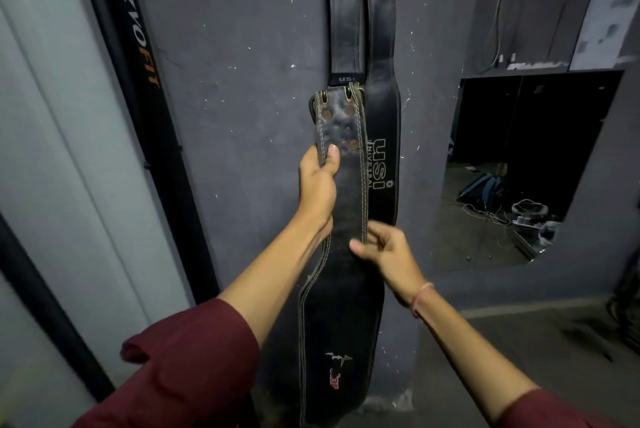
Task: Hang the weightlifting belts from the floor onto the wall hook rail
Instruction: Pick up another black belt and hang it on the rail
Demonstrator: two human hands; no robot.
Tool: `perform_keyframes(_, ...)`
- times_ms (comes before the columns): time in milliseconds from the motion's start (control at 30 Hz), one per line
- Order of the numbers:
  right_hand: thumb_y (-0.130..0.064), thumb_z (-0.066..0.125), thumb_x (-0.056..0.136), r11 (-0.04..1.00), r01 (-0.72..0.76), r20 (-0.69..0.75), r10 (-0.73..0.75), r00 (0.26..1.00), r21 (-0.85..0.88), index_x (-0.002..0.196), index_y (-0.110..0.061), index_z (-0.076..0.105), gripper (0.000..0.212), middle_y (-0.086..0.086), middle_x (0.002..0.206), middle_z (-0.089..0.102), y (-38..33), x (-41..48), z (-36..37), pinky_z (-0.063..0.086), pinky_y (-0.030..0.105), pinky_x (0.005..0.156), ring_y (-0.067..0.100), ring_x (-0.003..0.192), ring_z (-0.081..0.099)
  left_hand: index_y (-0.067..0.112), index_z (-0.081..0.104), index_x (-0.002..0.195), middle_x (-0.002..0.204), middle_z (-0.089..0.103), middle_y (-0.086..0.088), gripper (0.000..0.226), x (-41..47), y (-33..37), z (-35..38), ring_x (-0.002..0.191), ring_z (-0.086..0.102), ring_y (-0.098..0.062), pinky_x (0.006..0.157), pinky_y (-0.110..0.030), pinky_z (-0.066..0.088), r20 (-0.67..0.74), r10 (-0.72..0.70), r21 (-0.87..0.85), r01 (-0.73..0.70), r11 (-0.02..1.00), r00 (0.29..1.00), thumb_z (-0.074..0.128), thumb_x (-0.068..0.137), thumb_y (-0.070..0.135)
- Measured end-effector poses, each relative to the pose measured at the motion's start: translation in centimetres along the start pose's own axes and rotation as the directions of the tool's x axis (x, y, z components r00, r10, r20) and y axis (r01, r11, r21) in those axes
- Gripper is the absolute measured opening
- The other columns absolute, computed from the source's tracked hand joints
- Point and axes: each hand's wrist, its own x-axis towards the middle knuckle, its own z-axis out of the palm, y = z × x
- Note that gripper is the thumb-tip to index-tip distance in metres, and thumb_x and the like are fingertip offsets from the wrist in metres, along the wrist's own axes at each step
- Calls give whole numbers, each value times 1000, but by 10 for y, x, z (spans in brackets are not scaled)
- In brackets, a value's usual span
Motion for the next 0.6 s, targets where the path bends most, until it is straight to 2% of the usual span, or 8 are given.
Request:
perform_keyframes(100, 0, 59, 94, 998, -63, 12, 63, 998, -29, 110, 4, 66, 18, 8, 101, 76, 15, -18, 5, 54, 30, 82, 16, 94, 72, 3, 61, 120, 121, 68, -19, 37, 6, 0, -4, 120, 60, -37, 109, -61, 40, 21, -7, 2, 6, 1000, 1000, 53, 95, 30)
perform_keyframes(200, -11, 57, 98, 996, 87, -73, -85, 994, 13, 121, -7, 64, 25, 3, 115, 73, -28, 8, 20, 54, 25, 90, 15, 108, 68, 3, 60, 120, 123, 66, -23, 33, 4, 8, -1, 122, 58, -41, 109, -60, 40, 22, 22, 14, -22, 1000, 1000, 51, 98, 25)
perform_keyframes(267, -13, 58, 98, 979, 199, -126, -203, 971, -41, 123, -12, 62, 26, 1, 121, 70, -54, 31, 25, 51, 25, 98, 13, 116, 64, 4, 57, 123, 126, 65, -22, 30, 2, 16, 2, 122, 59, -38, 108, -58, 42, 31, 30, 25, -31, 999, 999, 49, 101, 22)
perform_keyframes(333, -8, 59, 96, 966, 242, -156, -253, 955, -89, 126, -6, 60, 30, 6, 123, 68, -66, 46, 27, 49, 32, 103, 17, 118, 63, 7, 52, 131, 131, 62, -15, 37, 2, 20, 3, 125, 58, -29, 110, -52, 43, 14, 75, 79, -76, 994, 997, 47, 102, 29)
perform_keyframes(400, -3, 59, 93, 961, 254, -198, -272, 942, -110, 119, -3, 62, 26, 10, 117, 70, -68, 51, 31, 50, 35, 102, 20, 113, 65, 10, 45, 136, 135, 59, -6, 43, 2, 19, -1, 129, 54, -10, 111, -34, 42, 27, 122, 203, -125, 971, 992, 44, 102, 38)
perform_keyframes(467, -7, 61, 91, 955, 263, -226, -289, 930, -135, 111, -6, 65, 20, 10, 111, 71, -67, 53, 39, 50, 42, 101, 24, 109, 66, 23, 45, 116, 112, 59, 11, 16, -7, 14, -7, 104, 54, 19, 91, -7, 43, 36, 203, 332, -203, 921, 979, 39, 105, 33)
perform_keyframes(500, -11, 62, 90, 954, 261, -238, -290, 927, -145, 110, -6, 64, 21, 11, 110, 71, -66, 53, 43, 50, 47, 101, 26, 108, 66, 25, 43, 106, 100, 57, 11, 8, -15, 9, -10, 92, 55, 17, 80, -8, 44, 35, 248, 387, -242, 890, 968, 37, 106, 31)
perform_keyframes(600, -12, 62, 89, 965, 238, -281, -260, 924, -110, 110, -2, 63, 24, 13, 107, 70, -69, 57, 46, 51, 49, 99, 21, 102, 66, 13, 36, 100, 88, 59, -10, 25, -41, -28, -25, 79, 59, -22, 67, -43, 48, 70, 332, 514, -319, 796, 941, 34, 104, 38)
